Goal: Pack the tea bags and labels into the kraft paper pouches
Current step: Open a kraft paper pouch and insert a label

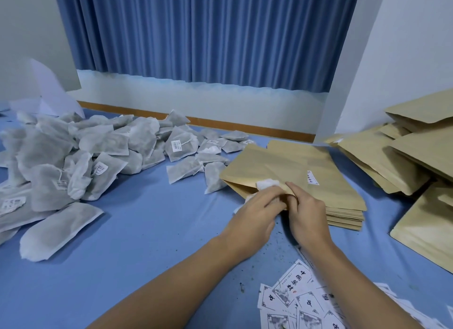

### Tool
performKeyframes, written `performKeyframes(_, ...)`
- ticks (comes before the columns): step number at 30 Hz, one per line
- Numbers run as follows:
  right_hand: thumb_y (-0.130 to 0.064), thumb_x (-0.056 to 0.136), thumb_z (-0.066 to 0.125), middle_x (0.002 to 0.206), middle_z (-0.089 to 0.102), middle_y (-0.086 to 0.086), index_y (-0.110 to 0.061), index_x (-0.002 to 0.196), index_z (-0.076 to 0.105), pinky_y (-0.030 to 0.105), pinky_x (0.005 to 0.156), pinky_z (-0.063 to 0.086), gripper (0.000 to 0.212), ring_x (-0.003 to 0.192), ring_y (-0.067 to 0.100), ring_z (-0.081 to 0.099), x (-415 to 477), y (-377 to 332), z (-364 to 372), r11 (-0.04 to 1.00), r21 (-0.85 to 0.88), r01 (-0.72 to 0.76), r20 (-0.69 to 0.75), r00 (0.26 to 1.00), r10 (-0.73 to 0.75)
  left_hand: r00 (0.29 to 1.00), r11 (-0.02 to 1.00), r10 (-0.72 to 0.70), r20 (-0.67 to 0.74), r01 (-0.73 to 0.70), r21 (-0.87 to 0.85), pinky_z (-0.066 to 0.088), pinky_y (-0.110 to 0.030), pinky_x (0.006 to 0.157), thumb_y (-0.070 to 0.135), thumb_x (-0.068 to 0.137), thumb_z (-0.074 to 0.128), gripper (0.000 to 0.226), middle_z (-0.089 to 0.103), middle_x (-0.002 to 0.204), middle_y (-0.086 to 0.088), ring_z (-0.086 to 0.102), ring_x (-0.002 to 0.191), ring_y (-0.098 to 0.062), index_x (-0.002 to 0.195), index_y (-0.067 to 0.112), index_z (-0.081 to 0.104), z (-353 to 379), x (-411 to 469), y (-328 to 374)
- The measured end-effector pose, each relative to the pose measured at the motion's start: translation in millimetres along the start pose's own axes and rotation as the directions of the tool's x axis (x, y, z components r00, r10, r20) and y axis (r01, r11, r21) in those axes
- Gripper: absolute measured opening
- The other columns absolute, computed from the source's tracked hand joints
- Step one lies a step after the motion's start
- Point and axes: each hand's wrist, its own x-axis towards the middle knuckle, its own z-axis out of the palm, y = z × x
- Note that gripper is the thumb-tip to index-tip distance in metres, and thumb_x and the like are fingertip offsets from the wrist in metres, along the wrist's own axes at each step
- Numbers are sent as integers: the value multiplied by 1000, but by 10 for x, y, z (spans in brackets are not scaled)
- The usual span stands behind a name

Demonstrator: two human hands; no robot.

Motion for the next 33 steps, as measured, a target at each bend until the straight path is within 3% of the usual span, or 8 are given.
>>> performKeyframes(7, -17, 103, 50, 75, 64, -1, -15, 115, 72, 19, 62, 31, 25, 66, 19, 53, 31, -12, -15, 997, 14, -77, -76, 994, 78, 987, 997, -79, 139, 82, -13, 27, -21, 115, -14, 86, 43, 57, 46, 146, -9, 40, 135, -19, 137, 8, 56, 43, -63, 38)
performKeyframes(11, -16, 102, 52, 67, 58, -10, -18, 115, 72, 9, 61, 36, 23, 62, 4, 56, 10, -40, -32, 999, 16, -43, -66, 997, 44, 967, 960, -186, 172, 216, -180, 43, -37, 104, -20, 79, 39, 47, 58, 122, -12, 51, 117, -25, 110, 2, 66, 73, 83, 26)
performKeyframes(16, -20, 103, 52, 73, 67, 3, -15, 107, 71, 21, 59, 33, 19, 61, 15, 52, 23, -56, -26, 1000, 0, -13, -76, 997, 13, 685, 506, -688, 240, 690, -517, 44, -34, 75, -13, 86, 36, 38, 61, 80, -12, 55, 81, -25, 82, 8, 67, 124, 498, -116)
performKeyframes(20, -23, 103, 51, 84, 72, 4, -14, 115, 71, 21, 64, 38, 25, 68, 13, 56, 1, -124, -53, 1000, 22, 4, -62, 998, -2, 547, 504, -782, 297, 837, -215, 44, -33, 86, -2, 94, 42, 27, 65, 108, -22, 57, 102, -33, 111, -2, 63, 268, 782, -200)
performKeyframes(23, -25, 103, 51, 89, 73, 7, -12, 119, 71, 22, 67, 42, 29, 73, 20, 62, -28, -189, -66, 999, 40, 25, -63, 998, -23, 606, 674, -688, 400, 738, 41, 38, -29, 108, 20, 106, 40, 29, 53, 141, -16, 51, 124, -28, 130, 11, 52, 281, 950, -212)
performKeyframes(27, -28, 103, 50, 83, 69, 1, -15, 122, 70, 13, 67, 36, 30, 68, 5, 46, -91, -253, -63, 995, 77, 70, -6, 998, -70, 561, 710, -680, 473, 665, 232, 37, -15, 80, 20, 108, 38, 27, 54, 100, -5, 48, 84, -14, 131, 14, 48, 158, 1029, -424)
performKeyframes(30, -16, 103, 52, 79, 63, -3, -16, 119, 68, 29, 68, 44, 23, 66, 15, 50, -113, -244, -26, 996, 41, 76, 40, 996, -78, 477, 707, -700, 532, 568, 422, 28, -22, 98, 24, 109, 32, 23, 40, 96, -3, 48, 110, -19, 124, 15, 47, 122, 995, -451)
performKeyframes(33, -8, 100, 55, 91, 73, 2, -12, 128, 67, 20, 69, 42, 31, 74, 18, 64, -94, -242, -40, 998, 27, 55, -57, 997, -53, 515, 773, -620, 591, 530, 349, 22, -22, 100, 22, 109, 32, 28, 47, 116, -3, 45, 125, -22, 132, 15, 47, 222, 1010, -306)
